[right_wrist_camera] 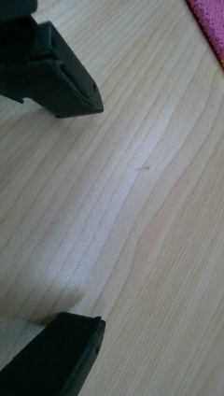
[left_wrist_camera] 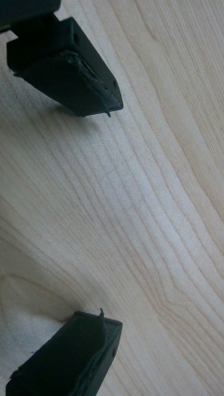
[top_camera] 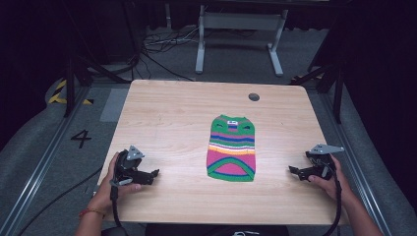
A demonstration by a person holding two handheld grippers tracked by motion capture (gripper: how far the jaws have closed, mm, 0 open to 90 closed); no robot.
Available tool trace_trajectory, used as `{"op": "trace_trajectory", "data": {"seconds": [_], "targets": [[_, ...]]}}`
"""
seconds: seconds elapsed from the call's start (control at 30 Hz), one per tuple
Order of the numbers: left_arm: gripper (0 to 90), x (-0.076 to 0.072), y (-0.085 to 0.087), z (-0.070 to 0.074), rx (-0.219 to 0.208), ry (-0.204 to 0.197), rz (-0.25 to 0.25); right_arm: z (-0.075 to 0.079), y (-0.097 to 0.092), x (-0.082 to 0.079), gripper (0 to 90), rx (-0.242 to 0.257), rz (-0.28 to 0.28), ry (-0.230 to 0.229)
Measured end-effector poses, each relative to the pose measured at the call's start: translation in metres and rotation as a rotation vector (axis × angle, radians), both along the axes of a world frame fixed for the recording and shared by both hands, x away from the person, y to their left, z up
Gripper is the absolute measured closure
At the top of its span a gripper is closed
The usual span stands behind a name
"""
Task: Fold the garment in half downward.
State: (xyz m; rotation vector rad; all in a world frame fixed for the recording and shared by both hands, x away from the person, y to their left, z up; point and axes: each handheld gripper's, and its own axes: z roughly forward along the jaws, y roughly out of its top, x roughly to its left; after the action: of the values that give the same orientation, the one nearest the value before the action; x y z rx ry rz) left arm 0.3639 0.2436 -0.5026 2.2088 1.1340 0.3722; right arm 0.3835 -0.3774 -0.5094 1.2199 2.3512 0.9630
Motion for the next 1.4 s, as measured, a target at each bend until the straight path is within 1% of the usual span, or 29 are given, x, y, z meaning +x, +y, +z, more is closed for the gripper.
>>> {"op": "trace_trajectory", "data": {"seconds": [0.07, 0.17, 0.23, 0.47, 0.57, 0.6, 0.63, 0.67, 0.7, 0.77, 0.8, 0.87, 0.9, 0.93, 0.97, 1.0, 1.03, 1.07, 1.1, 1.17, 1.2, 1.27, 1.3, 1.33, 1.4], "targets": [[0.3, 0.001, 0.001, 0.0, 0.005, -0.001, -0.009, 0.0, 0.0, 0.0, 0.2, 0.0, -0.001, 0.0], [0.2, 0.001, 0.001, 0.0, 0.005, 0.0, -0.006, 0.0, 0.0, 0.0, 0.3, 0.0, -0.004, 0.0], [0.2, 0.001, 0.0, 0.0, 0.003, 0.001, -0.005, 0.0, 0.001, -0.002, 0.3, -0.001, -0.018, 0.0], [0.8, 0.0, 0.0, 0.0, -0.001, -0.006, 0.005, 0.0, -0.001, -0.002, 0.3, -0.001, -0.015, 0.001], [5.4, -0.001, 0.001, 0.001, -0.001, -0.017, -0.016, 0.0, -0.001, -0.001, 0.3, -0.003, -0.011, 0.003], [6.8, 0.0, 0.002, 0.002, -0.005, -0.013, -0.018, 0.001, -0.002, -0.001, 0.3, -0.005, -0.009, 0.005], [8.1, 0.001, 0.002, 0.002, -0.007, -0.023, -0.019, 0.001, -0.002, 0.0, 0.3, -0.006, -0.004, 0.005], [10.8, 0.002, 0.002, 0.002, -0.012, -0.016, -0.022, 0.001, -0.002, 0.0, 0.6, -0.005, -0.001, 0.007], [13.2, 0.002, 0.002, 0.002, -0.016, -0.02, -0.025, 0.001, -0.003, 0.001, 1.2, -0.007, -0.004, 0.007], [15.4, 0.002, 0.003, 0.003, -0.018, -0.019, -0.029, 0.003, -0.002, 0.001, 5.6, -0.009, 0.008, 0.012], [15.8, 0.003, 0.003, 0.003, -0.019, -0.02, -0.031, 0.004, -0.003, 0.001, 10.1, -0.006, 0.011, 0.01], [17.5, 0.005, 0.004, 0.004, -0.041, -0.01, -0.042, 0.006, -0.004, 0.001, 22.1, 0.009, 0.023, 0.004], [20.6, 0.006, 0.003, 0.004, -0.036, -0.013, -0.049, 0.007, -0.004, 0.001, 22.2, 0.01, 0.024, 0.005], [21.6, 0.006, 0.002, 0.005, -0.032, -0.004, -0.05, 0.007, -0.004, 0.002, 20.2, 0.011, 0.023, 0.011], [21.1, 0.008, 0.001, 0.005, -0.019, -0.009, -0.062, 0.007, -0.004, 0.003, 20.1, 0.011, 0.022, 0.015], [21.3, 0.009, 0.001, 0.006, -0.019, -0.001, -0.066, 0.008, -0.004, 0.002, 21.6, 0.011, 0.027, 0.012], [22.4, 0.011, 0.0, 0.007, -0.016, -0.002, -0.08, 0.009, -0.003, 0.002, 23.3, 0.012, 0.038, 0.01], [23.8, 0.011, -0.001, 0.008, -0.018, 0.01, -0.082, 0.009, -0.003, 0.002, 24.5, 0.013, 0.045, 0.006], [24.1, 0.013, -0.001, 0.01, -0.011, 0.008, -0.09, 0.01, -0.002, 0.003, 24.5, 0.011, 0.047, -0.001], [26.1, 0.015, -0.002, 0.012, -0.02, 0.003, -0.102, 0.011, -0.001, 0.003, 24.9, 0.019, 0.051, -0.002], [27.7, 0.017, -0.003, 0.013, -0.018, 0.007, -0.116, 0.013, 0.0, 0.004, 25.1, 0.027, 0.054, 0.006], [29.2, 0.022, -0.006, 0.016, -0.019, 0.01, -0.126, 0.018, 0.001, 0.006, 27.9, 0.045, 0.062, -0.002], [30.0, 0.025, -0.008, 0.018, -0.03, 0.009, -0.134, 0.021, 0.001, 0.006, 28.6, 0.049, 0.063, -0.007], [30.7, 0.029, -0.011, 0.021, -0.031, -0.005, -0.138, 0.025, 0.002, 0.007, 30.0, 0.05, 0.064, -0.019], [32.4, 0.036, -0.016, 0.025, -0.037, -0.014, -0.148, 0.03, 0.003, 0.009, 31.7, 0.057, 0.073, -0.023]]}}
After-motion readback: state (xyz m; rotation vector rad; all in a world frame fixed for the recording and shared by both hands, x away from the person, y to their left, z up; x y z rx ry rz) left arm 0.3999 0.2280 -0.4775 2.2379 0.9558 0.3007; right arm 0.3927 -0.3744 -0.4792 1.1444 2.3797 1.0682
